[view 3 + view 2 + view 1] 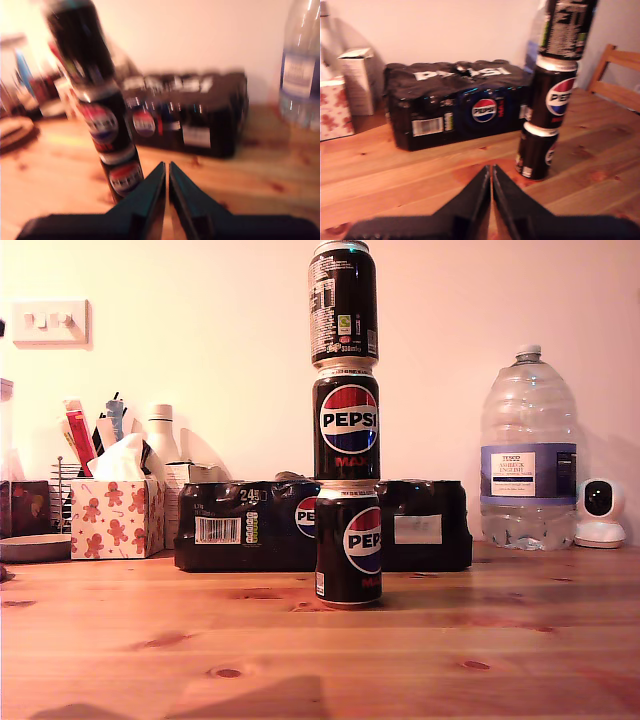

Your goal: Stack up the Pepsi cans on top of each other

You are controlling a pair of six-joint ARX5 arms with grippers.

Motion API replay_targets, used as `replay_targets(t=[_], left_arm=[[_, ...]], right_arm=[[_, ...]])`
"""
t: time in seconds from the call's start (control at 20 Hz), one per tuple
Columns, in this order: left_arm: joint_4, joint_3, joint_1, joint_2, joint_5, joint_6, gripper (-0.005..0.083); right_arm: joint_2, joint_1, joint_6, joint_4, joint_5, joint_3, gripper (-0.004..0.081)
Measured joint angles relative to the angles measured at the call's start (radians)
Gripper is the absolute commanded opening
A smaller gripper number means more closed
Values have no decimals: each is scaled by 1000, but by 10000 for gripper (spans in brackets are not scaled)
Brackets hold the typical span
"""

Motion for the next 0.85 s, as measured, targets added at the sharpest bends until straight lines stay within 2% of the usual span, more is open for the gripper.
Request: replay_targets(t=[0.25,0.85], left_arm=[[-77,0,-3,-6,5,-21,-19],[-328,0,-3,-6,5,-21,-19]], right_arm=[[-23,0,11,-103,1,0,-12],[-23,0,10,-449,1,0,-12]])
